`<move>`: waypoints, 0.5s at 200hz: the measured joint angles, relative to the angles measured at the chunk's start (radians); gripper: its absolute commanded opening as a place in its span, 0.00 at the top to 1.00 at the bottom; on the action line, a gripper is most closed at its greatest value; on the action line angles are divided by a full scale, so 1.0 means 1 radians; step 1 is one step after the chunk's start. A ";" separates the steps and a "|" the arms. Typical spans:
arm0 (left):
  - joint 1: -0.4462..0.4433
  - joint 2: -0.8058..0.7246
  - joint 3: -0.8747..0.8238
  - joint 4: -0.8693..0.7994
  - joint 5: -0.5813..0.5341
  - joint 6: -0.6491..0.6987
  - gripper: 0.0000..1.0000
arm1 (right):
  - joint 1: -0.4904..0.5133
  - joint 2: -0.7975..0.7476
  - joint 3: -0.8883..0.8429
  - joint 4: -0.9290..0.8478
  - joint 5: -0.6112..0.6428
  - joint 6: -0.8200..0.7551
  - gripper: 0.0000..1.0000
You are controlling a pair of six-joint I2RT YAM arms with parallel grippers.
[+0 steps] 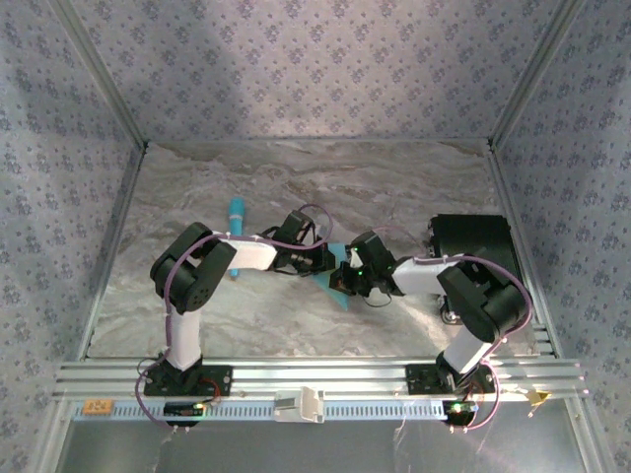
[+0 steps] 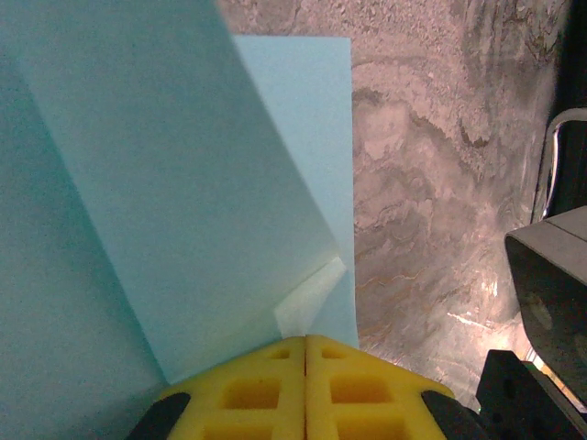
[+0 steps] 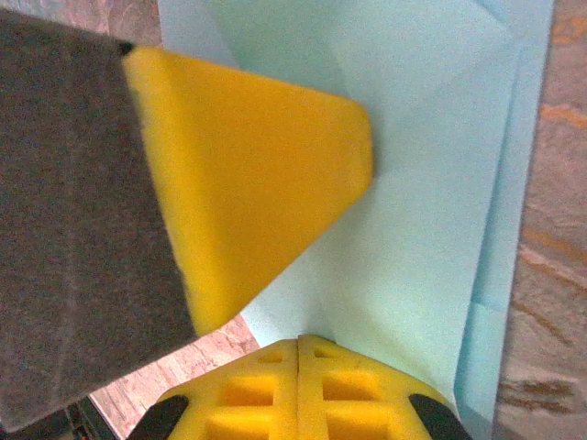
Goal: Fold a paper plane with a square sheet of paper (pick it up from the middle)
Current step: Fourth fold the wing at the center of the table.
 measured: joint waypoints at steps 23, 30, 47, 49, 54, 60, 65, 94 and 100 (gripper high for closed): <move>0.000 0.000 0.001 0.000 -0.002 0.000 0.93 | -0.017 0.000 -0.040 0.075 -0.029 0.021 1.00; 0.000 0.000 0.001 0.000 -0.003 0.000 0.93 | -0.022 0.000 -0.055 0.103 -0.037 0.030 1.00; 0.000 0.000 0.002 0.000 -0.002 0.001 0.92 | -0.034 0.000 -0.091 0.173 -0.055 0.057 1.00; 0.000 0.000 0.002 0.000 -0.002 0.001 0.92 | -0.035 0.000 -0.095 0.181 -0.056 0.060 1.00; 0.000 0.000 0.002 0.000 -0.001 0.001 0.91 | -0.039 0.000 -0.104 0.199 -0.060 0.068 1.00; 0.000 0.000 0.003 -0.001 0.001 0.003 0.90 | -0.041 0.000 -0.113 0.217 -0.064 0.076 1.00; 0.000 0.000 0.003 -0.001 0.002 0.004 0.90 | -0.043 0.000 -0.120 0.231 -0.067 0.083 1.00; 0.000 -0.010 0.005 -0.015 -0.006 0.019 0.89 | -0.050 0.004 -0.138 0.272 -0.077 0.110 1.00; 0.000 -0.015 0.005 -0.021 -0.011 0.021 0.89 | -0.051 0.004 -0.140 0.275 -0.079 0.114 1.00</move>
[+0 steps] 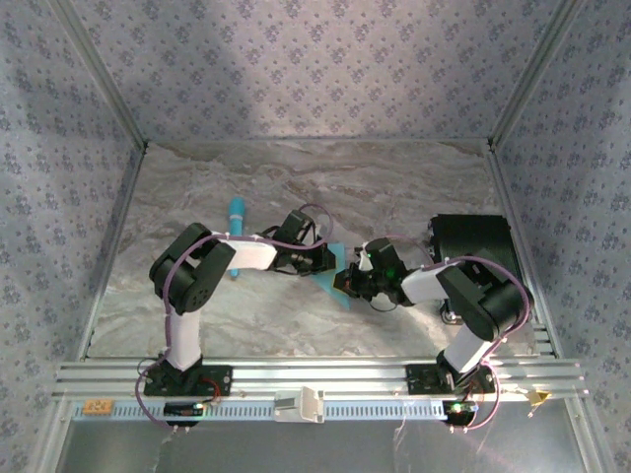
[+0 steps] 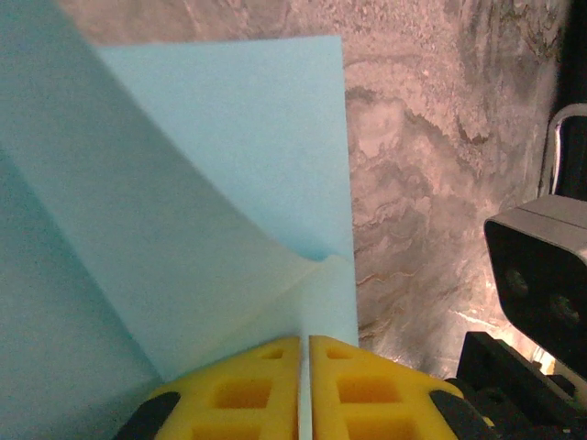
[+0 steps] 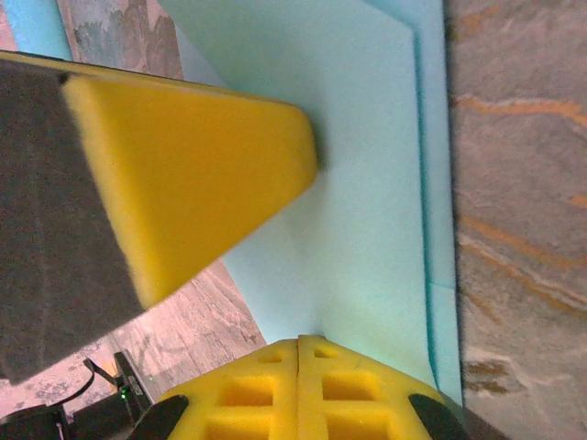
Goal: Fold a paper plane with a square sheet of paper (pick it up from the middle)
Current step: Fourth fold the wing at the center of the table.
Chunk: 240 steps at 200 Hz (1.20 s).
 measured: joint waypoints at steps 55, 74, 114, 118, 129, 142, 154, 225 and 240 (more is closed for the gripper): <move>-0.012 -0.020 -0.001 -0.008 -0.006 0.009 0.94 | -0.006 0.002 -0.005 0.010 -0.008 0.017 1.00; -0.026 -0.019 -0.001 -0.009 -0.003 0.009 0.95 | -0.009 0.004 -0.005 0.013 -0.014 0.021 1.00; -0.030 0.015 0.041 -0.082 -0.010 0.009 0.98 | -0.009 0.005 -0.008 0.018 -0.018 0.024 1.00; -0.029 0.018 0.048 -0.094 -0.012 0.008 0.98 | -0.009 0.005 -0.008 0.018 -0.018 0.024 1.00; -0.027 0.023 0.059 -0.113 -0.011 0.008 0.98 | -0.010 0.000 -0.009 0.014 -0.013 0.024 1.00; -0.024 0.027 0.065 -0.121 -0.002 0.008 0.99 | -0.010 -0.013 -0.009 -0.007 -0.005 0.023 1.00; -0.022 0.029 0.067 -0.124 0.001 0.008 1.00 | -0.011 -0.026 -0.009 -0.035 0.003 0.022 1.00; -0.014 0.041 0.082 -0.139 0.025 0.008 1.00 | -0.018 -0.095 -0.030 -0.144 0.016 0.008 1.00; -0.013 0.042 0.082 -0.139 0.028 0.008 1.00 | -0.018 -0.108 -0.040 -0.153 0.016 0.001 1.00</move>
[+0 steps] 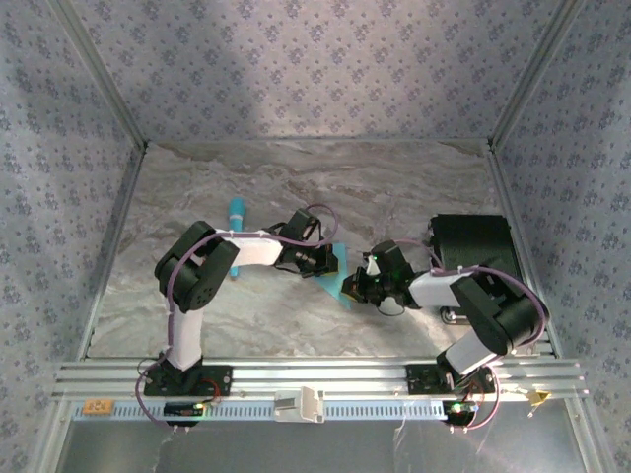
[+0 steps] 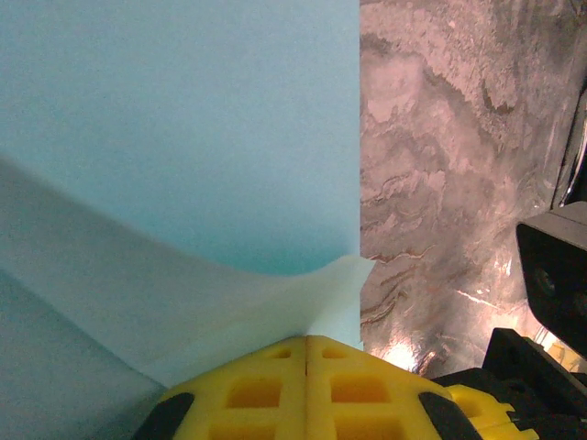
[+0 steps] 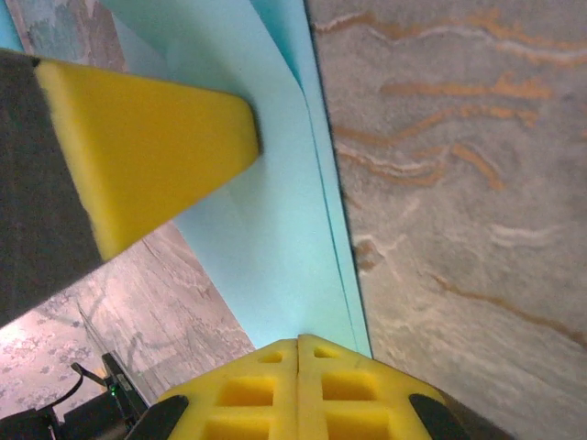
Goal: Fold a paper plane with a square sheet of paper (pick it up from the middle)
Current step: Fourth fold the wing at the center of the table.
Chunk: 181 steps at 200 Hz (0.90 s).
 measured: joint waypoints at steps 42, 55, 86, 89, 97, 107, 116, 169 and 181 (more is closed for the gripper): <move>0.000 0.001 0.001 0.000 0.001 0.000 1.00 | 0.011 -0.045 -0.031 -0.023 0.012 -0.020 1.00; 0.000 0.002 0.001 0.000 0.002 0.000 1.00 | 0.013 -0.066 -0.042 -0.041 0.016 -0.028 1.00; 0.002 0.004 0.003 0.000 0.009 0.000 1.00 | 0.014 -0.104 -0.059 -0.080 0.017 -0.051 1.00; 0.002 0.004 0.003 0.000 0.009 0.000 1.00 | 0.014 -0.106 -0.060 -0.082 0.017 -0.053 1.00; 0.002 0.004 0.003 0.000 0.010 0.000 1.00 | 0.014 -0.114 -0.063 -0.089 0.017 -0.058 1.00; 0.002 0.005 0.003 0.000 0.011 0.000 1.00 | 0.014 -0.122 -0.066 -0.099 0.016 -0.065 1.00; 0.002 0.005 0.003 0.000 0.012 0.000 1.00 | 0.014 -0.130 -0.068 -0.111 0.016 -0.069 1.00; 0.002 0.005 0.004 0.001 0.014 0.000 1.00 | 0.018 -0.195 -0.065 -0.222 0.015 -0.086 1.00; 0.002 0.005 0.005 0.001 0.014 0.000 1.00 | 0.018 -0.215 -0.049 -0.264 0.015 -0.091 1.00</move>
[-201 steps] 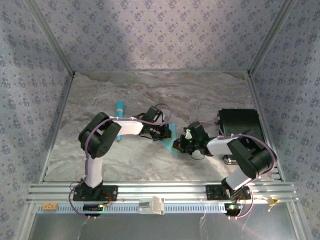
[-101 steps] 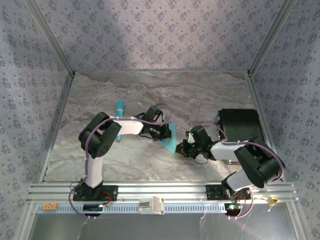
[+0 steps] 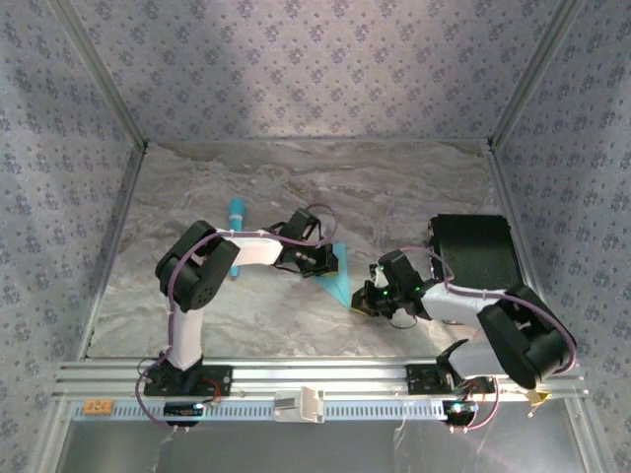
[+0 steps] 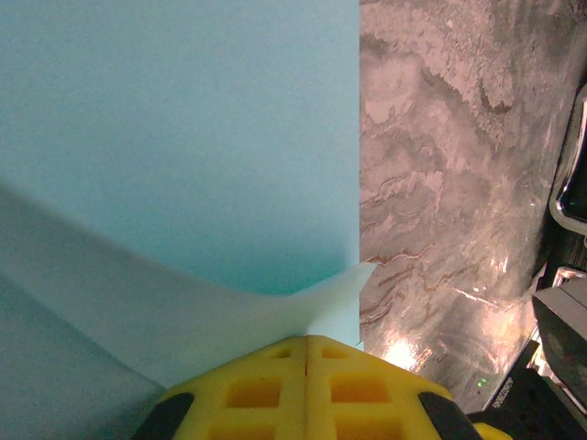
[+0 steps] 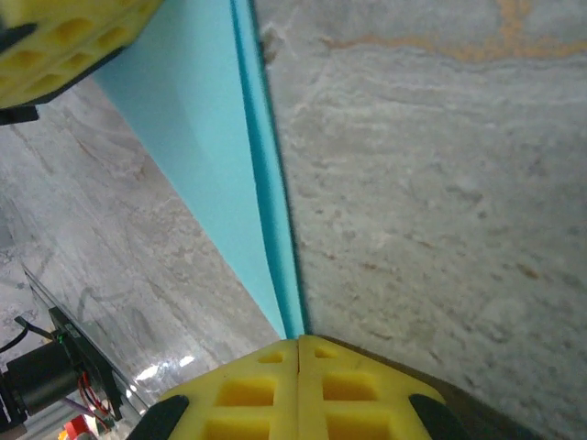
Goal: Fold a paper plane with a square sheet of paper (pick it up from the middle)
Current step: Fourth fold the wing at the center of the table.
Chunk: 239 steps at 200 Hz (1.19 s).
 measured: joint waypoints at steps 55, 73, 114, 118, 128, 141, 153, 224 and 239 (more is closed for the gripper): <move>0.000 0.006 0.008 0.002 -0.002 0.000 1.00 | 0.012 0.048 0.130 -0.009 -0.010 -0.015 1.00; 0.000 0.007 0.010 0.002 -0.002 0.000 1.00 | 0.020 0.116 0.142 0.023 -0.014 -0.014 1.00; 0.000 0.007 0.010 0.002 -0.003 0.000 1.00 | 0.022 0.188 0.085 0.114 -0.027 -0.007 1.00; 0.000 0.007 0.010 0.002 -0.003 0.000 1.00 | 0.022 0.185 0.075 0.131 -0.027 -0.006 1.00; 0.000 0.007 0.010 0.002 -0.003 0.000 1.00 | 0.022 0.171 0.043 0.173 -0.027 -0.002 1.00; -0.001 0.008 0.010 0.002 -0.002 0.000 1.00 | 0.022 0.143 0.002 0.209 -0.029 0.006 1.00; -0.001 0.008 0.010 0.002 -0.002 0.000 1.00 | 0.022 0.103 -0.040 0.222 -0.035 0.010 1.00; -0.002 0.007 0.006 0.011 -0.004 -0.001 1.00 | -0.052 -0.207 -0.023 -0.050 0.012 -0.012 1.00; -0.002 0.006 0.003 0.019 -0.006 -0.002 1.00 | -0.077 -0.172 0.028 -0.049 0.011 -0.015 1.00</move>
